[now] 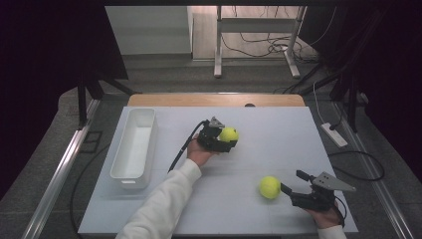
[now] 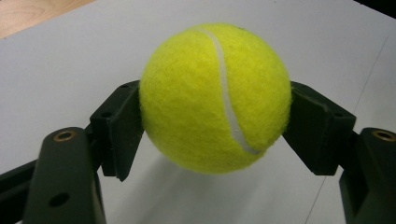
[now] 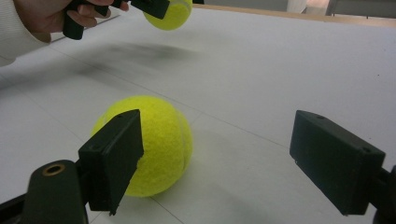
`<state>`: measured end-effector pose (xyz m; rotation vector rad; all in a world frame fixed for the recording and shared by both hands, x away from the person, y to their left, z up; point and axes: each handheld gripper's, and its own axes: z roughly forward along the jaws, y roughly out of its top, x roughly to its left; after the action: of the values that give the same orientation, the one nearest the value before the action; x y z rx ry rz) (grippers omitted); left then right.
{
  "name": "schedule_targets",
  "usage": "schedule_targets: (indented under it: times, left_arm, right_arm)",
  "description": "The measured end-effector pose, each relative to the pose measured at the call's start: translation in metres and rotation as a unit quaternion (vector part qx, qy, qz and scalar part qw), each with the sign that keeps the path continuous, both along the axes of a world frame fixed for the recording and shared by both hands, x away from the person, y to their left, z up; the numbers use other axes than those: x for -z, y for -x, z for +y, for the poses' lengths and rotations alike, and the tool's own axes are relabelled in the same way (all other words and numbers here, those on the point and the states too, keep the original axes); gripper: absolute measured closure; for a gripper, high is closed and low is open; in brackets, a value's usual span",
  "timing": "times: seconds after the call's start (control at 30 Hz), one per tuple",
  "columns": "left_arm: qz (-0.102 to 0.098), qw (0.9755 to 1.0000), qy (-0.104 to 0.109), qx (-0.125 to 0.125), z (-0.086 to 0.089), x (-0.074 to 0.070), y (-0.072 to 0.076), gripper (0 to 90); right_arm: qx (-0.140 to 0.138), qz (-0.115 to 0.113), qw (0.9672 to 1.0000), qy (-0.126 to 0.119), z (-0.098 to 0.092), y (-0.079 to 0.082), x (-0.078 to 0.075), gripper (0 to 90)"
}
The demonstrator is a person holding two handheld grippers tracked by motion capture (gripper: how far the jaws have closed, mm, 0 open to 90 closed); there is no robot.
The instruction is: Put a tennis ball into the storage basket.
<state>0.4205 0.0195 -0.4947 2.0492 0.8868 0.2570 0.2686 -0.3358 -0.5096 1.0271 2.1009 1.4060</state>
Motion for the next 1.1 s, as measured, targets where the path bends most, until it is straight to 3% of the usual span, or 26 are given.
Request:
schedule_targets:
  times: [1.1]
  left_arm:
    - [-0.019, 0.9997, 0.017, -0.003, 0.02, -0.02, 0.023, 26.6]
  right_arm:
    - [-0.001, -0.001, 1.0, 0.001, 0.003, 0.0, 0.0, 16.9]
